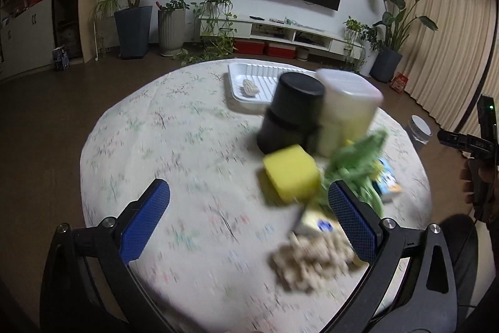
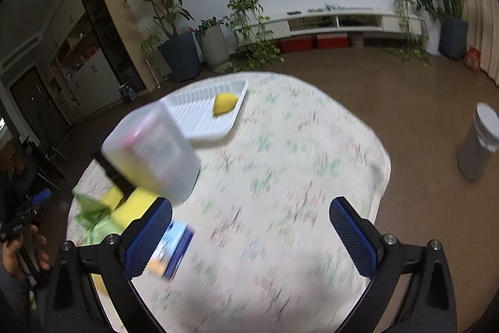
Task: Organize soft objects
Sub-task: 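Move both grippers back to the remaining soft items, then grasp the cream looped scrubber with the left gripper while the right grasps the tan peanut sponge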
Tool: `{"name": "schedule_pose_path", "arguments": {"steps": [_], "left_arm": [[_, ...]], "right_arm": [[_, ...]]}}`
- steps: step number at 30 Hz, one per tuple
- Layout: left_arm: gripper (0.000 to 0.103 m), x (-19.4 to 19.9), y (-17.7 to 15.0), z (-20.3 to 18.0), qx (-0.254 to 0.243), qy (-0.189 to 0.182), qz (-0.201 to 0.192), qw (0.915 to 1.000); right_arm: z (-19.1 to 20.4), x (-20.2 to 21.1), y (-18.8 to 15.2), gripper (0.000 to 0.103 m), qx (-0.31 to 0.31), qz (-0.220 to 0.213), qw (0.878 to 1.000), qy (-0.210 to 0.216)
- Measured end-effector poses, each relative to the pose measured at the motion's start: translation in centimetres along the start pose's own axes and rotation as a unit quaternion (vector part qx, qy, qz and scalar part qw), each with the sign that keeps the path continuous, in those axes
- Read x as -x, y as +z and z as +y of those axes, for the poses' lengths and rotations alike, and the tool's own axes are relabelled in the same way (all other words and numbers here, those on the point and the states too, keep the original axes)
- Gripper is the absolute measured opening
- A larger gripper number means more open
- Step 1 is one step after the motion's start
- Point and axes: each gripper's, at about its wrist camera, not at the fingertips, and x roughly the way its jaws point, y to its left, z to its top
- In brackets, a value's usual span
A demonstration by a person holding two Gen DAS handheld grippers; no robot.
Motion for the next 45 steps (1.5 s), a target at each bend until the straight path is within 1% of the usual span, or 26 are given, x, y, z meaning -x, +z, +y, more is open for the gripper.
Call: {"name": "schedule_pose_path", "arguments": {"steps": [8, 13, 18, 22, 25, 28, 33, 36, 39, 43, 45], "left_arm": [[0.103, 1.6, -4.7, -2.6, -0.001, -0.024, 0.024, 0.9994], [0.103, 2.5, -6.8, -4.5, -0.009, -0.038, 0.027, 0.9989], [0.103, 3.0, -8.0, -6.2, -0.019, -0.048, 0.028, 0.9983], [0.103, 3.1, -8.6, -7.5, -0.028, -0.053, 0.027, 0.9978], [0.103, 2.9, -8.9, -7.9, -0.022, -0.061, 0.028, 0.9975], [0.103, 2.2, -8.9, -8.2, -0.018, -0.060, 0.030, 0.9975], [0.103, 0.2, -8.2, -7.6, -0.005, -0.044, 0.048, 0.9979], [0.103, -1.0, -7.7, -7.3, 0.000, -0.032, 0.056, 0.9979], [0.103, -2.3, -7.3, -6.9, -0.003, -0.026, 0.074, 0.9970], [0.102, -4.0, -6.9, -6.2, 0.002, -0.021, 0.096, 0.9951], [0.102, -4.5, -6.9, -5.9, 0.004, -0.013, 0.100, 0.9949]], "right_arm": [[3.8, 2.5, -5.4, 0.103, -0.003, 0.013, 1.000, 0.019], [6.4, 3.0, -8.4, 0.103, 0.009, 0.027, 0.999, 0.032], [8.6, 3.4, -10.9, 0.103, 0.012, 0.036, 0.998, 0.053], [10.8, 3.3, -12.9, 0.103, 0.035, 0.041, 0.997, 0.058], [12.5, 3.0, -14.2, 0.103, 0.054, 0.046, 0.995, 0.067], [14.3, 2.4, -15.2, 0.103, 0.082, 0.049, 0.993, 0.067], [16.2, 1.2, -15.2, 0.103, 0.108, 0.051, 0.990, 0.071], [17.3, -0.1, -14.7, 0.103, 0.130, 0.051, 0.989, 0.058], [17.7, -1.4, -14.4, 0.103, 0.131, 0.061, 0.988, 0.054], [18.1, -3.1, -14.0, 0.103, 0.128, 0.074, 0.987, 0.060], [18.5, -3.7, -13.9, 0.103, 0.138, 0.078, 0.985, 0.062]]}}
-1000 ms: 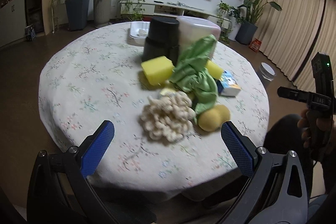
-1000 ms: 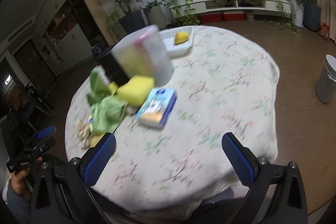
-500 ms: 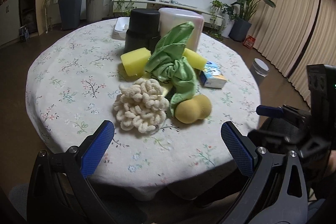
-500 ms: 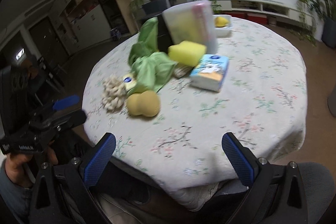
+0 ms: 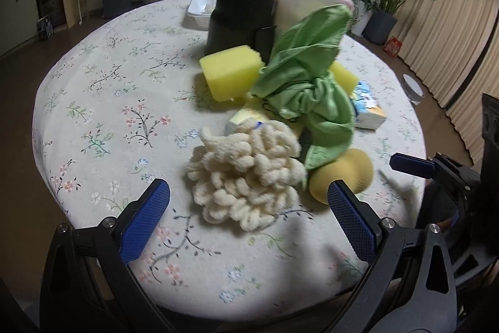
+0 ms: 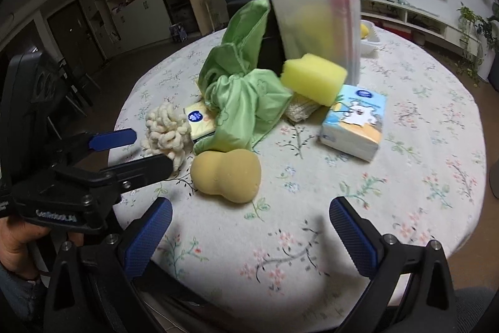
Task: Organize soft objects
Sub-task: 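Grasp the cream looped scrubber with the left gripper while the right grasps the tan peanut sponge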
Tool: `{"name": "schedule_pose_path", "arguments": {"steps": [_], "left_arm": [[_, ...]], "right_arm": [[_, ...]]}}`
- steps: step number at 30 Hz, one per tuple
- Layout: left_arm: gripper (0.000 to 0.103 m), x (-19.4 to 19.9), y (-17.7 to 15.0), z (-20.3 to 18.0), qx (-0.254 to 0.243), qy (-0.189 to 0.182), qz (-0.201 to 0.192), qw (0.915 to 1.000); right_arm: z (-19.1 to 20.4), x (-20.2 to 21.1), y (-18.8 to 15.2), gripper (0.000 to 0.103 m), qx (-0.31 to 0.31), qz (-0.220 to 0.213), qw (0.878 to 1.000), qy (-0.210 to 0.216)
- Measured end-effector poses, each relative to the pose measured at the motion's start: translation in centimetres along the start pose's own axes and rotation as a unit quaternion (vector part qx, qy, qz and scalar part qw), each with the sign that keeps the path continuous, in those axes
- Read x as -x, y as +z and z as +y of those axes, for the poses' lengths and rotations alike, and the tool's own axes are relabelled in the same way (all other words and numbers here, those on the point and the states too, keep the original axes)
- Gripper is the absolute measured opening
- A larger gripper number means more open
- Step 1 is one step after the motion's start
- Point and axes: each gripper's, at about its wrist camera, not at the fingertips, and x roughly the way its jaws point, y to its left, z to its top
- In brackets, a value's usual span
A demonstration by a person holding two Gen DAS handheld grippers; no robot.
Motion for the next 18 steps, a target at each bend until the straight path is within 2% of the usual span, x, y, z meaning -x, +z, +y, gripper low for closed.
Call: {"name": "schedule_pose_path", "arguments": {"steps": [7, 13, 18], "left_arm": [[0.102, -1.7, 0.0, 1.2, 0.016, 0.033, 0.025, 0.9990], [0.101, -1.8, 0.4, 1.6, 0.031, 0.028, 0.022, 0.9989], [0.102, -2.2, 0.2, 1.0, 0.022, 0.050, 0.022, 0.9982]], "right_arm": [[-0.3, -2.1, 0.5, 0.102, -0.009, 0.020, 1.000, 0.003], [0.3, -2.8, 1.1, 0.102, -0.007, 0.015, 1.000, -0.001], [1.5, -3.5, 0.7, 0.103, 0.012, 0.012, 0.999, -0.033]]}}
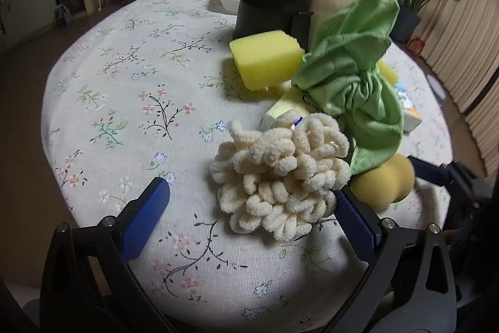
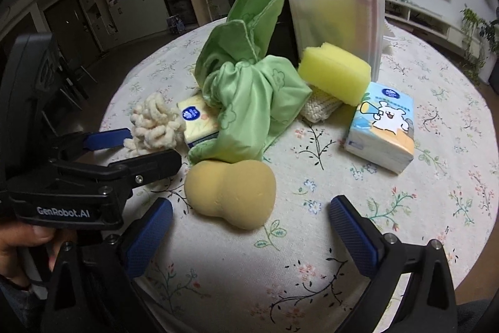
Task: Organize soft objects
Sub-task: 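Grasp the cream looped scrubber with the left gripper while the right grasps the tan peanut sponge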
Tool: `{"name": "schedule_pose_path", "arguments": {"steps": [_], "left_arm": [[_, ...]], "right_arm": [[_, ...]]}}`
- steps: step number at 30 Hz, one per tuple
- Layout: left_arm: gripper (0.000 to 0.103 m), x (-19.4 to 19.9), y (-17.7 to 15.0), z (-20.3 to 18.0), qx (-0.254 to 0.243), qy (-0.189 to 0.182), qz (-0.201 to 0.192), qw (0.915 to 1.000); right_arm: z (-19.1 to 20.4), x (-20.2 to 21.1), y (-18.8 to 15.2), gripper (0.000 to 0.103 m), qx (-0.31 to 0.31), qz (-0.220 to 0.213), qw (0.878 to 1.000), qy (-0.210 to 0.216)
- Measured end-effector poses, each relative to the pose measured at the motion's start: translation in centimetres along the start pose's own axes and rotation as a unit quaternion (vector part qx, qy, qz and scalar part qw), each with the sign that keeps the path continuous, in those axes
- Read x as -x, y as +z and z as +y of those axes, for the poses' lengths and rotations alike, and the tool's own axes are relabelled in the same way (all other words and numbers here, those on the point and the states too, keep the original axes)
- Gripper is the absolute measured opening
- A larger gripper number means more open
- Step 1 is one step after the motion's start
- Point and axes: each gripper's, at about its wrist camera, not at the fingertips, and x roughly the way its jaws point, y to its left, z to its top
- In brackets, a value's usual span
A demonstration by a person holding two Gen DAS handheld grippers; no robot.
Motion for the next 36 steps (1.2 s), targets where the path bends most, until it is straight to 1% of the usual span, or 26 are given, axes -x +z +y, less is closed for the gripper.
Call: {"name": "schedule_pose_path", "arguments": {"steps": [2, 4, 5, 7, 9, 12, 14, 16, 18, 19, 20, 23, 24, 26, 27, 29, 31, 33, 34, 35, 36], "left_arm": [[0.102, 0.1, -0.4, -0.4, -0.007, 0.013, -0.007, 0.9999], [0.102, 0.2, -0.7, -0.5, -0.007, 0.018, -0.012, 0.9997], [0.102, 0.2, -0.7, -0.5, -0.005, 0.019, -0.009, 0.9998], [0.102, 0.2, -0.4, -0.6, -0.011, 0.020, 0.003, 0.9997], [0.103, 0.1, 0.1, -0.5, -0.009, 0.013, 0.013, 0.9998], [0.101, 0.5, 0.5, 0.4, 0.013, -0.008, 0.005, 0.9999], [0.101, 0.9, 0.6, 0.5, 0.010, -0.010, -0.005, 0.9999], [0.100, 0.9, 0.5, 0.3, 0.004, -0.011, -0.007, 0.9999], [0.098, 0.7, 0.4, 0.2, -0.001, -0.011, -0.004, 0.9999], [0.095, 0.6, 0.3, 0.1, -0.002, -0.013, -0.003, 0.9999], [0.089, 0.5, 0.4, 0.1, -0.001, -0.019, -0.002, 0.9998], [0.082, 0.4, 0.4, 0.2, 0.000, -0.030, -0.006, 0.9995], [0.081, 0.5, 0.4, 0.2, 0.000, -0.030, -0.007, 0.9995], [0.071, 0.6, 0.3, 0.1, -0.002, -0.029, -0.011, 0.9995], [0.071, 0.6, 0.2, 0.0, -0.003, -0.030, -0.011, 0.9995], [0.065, 0.8, 0.0, -0.3, -0.011, -0.023, -0.013, 0.9996], [0.065, 0.8, -0.2, -0.6, -0.018, -0.018, -0.014, 0.9996], [0.064, 0.8, -0.3, -0.7, -0.019, -0.022, -0.016, 0.9995], [0.063, 0.8, -0.3, -0.7, -0.018, -0.022, -0.017, 0.9994], [0.060, 0.8, -0.3, -0.6, -0.017, -0.024, -0.018, 0.9994], [0.059, 0.9, -0.3, -0.6, -0.016, -0.027, -0.018, 0.9993]], "right_arm": [[0.7, -0.3, -0.2, 0.103, 0.029, 0.006, 0.999, -0.017], [0.8, -0.3, -0.6, 0.103, 0.039, -0.003, 0.999, -0.018], [0.7, -0.2, -0.7, 0.103, 0.037, -0.011, 0.999, -0.016], [0.7, -0.3, -0.7, 0.103, 0.043, -0.009, 0.999, -0.018], [0.4, -0.4, -0.2, 0.103, 0.024, -0.004, 1.000, -0.012], [-0.3, -0.2, 0.5, 0.103, -0.009, -0.004, 1.000, 0.007], [-0.5, -0.2, 0.8, 0.100, -0.021, -0.007, 1.000, 0.020], [-0.3, -0.3, 1.1, 0.091, -0.017, -0.006, 1.000, 0.021], [0.3, -0.6, 1.3, 0.089, -0.003, -0.003, 1.000, 0.021], [0.5, -0.6, 1.3, 0.089, 0.001, -0.004, 1.000, 0.022], [0.7, -0.7, 1.3, 0.089, 0.005, -0.005, 1.000, 0.022], [0.9, -0.5, 0.9, 0.085, 0.006, -0.011, 1.000, 0.019], [0.7, -0.5, 1.0, 0.081, 0.006, -0.012, 1.000, 0.018], [0.6, -0.4, 1.0, 0.076, 0.009, -0.013, 1.000, 0.013], [0.5, -0.4, 1.0, 0.074, 0.009, -0.013, 1.000, 0.015], [0.5, -0.3, 0.8, 0.073, 0.012, -0.013, 1.000, 0.016], [0.4, -0.1, 0.8, 0.068, 0.016, -0.013, 1.000, 0.020], [0.4, 0.0, 0.6, 0.067, 0.023, -0.013, 0.999, 0.020], [0.4, 0.2, 0.4, 0.064, 0.024, -0.013, 0.999, 0.024], [0.3, 0.3, 0.3, 0.063, 0.025, -0.014, 0.999, 0.027], [0.2, 0.4, 0.3, 0.059, 0.024, -0.014, 0.999, 0.032]]}}
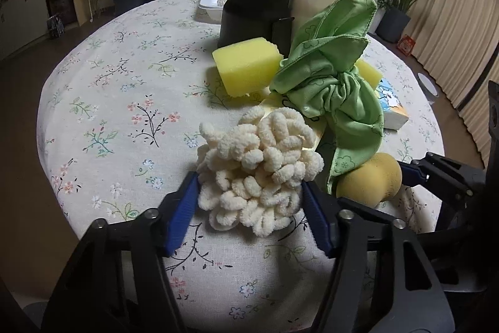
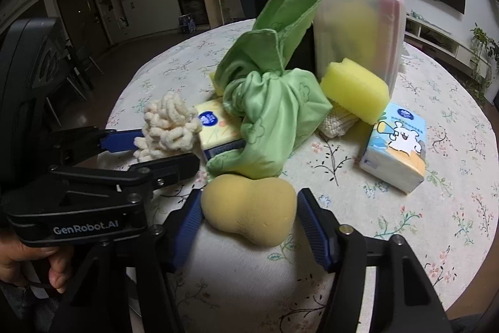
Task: Organize soft objects
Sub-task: 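Grasp the cream looped scrubber with the left gripper while the right grasps the tan peanut sponge, then carry the looped scrubber and peanut sponge in both grippers to the white tray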
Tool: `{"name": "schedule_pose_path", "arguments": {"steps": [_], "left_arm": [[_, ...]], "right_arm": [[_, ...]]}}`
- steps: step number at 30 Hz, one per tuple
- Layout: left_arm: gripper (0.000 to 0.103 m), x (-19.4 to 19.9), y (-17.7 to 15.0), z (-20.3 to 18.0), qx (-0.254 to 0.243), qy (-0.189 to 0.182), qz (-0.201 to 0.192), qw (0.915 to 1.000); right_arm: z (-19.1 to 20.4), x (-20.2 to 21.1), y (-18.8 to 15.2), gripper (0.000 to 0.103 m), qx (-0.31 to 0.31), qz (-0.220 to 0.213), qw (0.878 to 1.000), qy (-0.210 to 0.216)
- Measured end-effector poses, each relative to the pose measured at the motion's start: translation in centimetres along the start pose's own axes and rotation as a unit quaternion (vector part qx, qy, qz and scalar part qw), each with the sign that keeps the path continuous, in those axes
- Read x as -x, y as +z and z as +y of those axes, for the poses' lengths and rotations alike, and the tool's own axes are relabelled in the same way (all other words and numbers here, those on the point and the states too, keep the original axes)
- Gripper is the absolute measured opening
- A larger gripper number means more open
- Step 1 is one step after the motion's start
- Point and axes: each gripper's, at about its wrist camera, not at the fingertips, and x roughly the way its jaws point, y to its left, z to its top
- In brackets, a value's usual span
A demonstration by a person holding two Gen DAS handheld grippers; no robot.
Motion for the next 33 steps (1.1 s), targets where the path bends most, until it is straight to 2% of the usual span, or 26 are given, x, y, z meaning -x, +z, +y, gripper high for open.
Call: {"name": "schedule_pose_path", "arguments": {"steps": [4, 5, 9, 13, 24, 33], "left_arm": [[0.055, 0.2, -0.3, 0.1, 0.004, -0.005, -0.001, 1.0000], [0.050, 0.3, -0.3, 0.2, 0.005, -0.005, -0.002, 1.0000], [0.040, 0.5, -0.5, 0.0, 0.007, -0.010, -0.002, 0.9999], [0.033, 0.7, -0.8, 0.0, 0.010, -0.013, -0.001, 0.9999], [0.030, 2.5, -1.9, 0.0, 0.039, -0.052, 0.009, 0.9978], [0.030, 4.8, -2.0, 1.2, 0.052, -0.058, 0.014, 0.9969]], "right_arm": [[-0.2, 0.4, -0.1, 0.057, -0.010, 0.003, 1.000, 0.011], [-0.2, 0.5, -0.2, 0.057, -0.010, 0.004, 1.000, 0.012], [-0.9, 1.3, -0.7, 0.054, -0.017, 0.004, 1.000, 0.015], [-1.3, 2.1, -1.2, 0.054, -0.019, 0.003, 1.000, 0.012], [-2.8, 4.2, -1.8, 0.053, -0.027, 0.000, 1.000, 0.003], [-5.9, 6.5, -2.5, 0.053, -0.049, 0.008, 0.999, -0.005]]}}
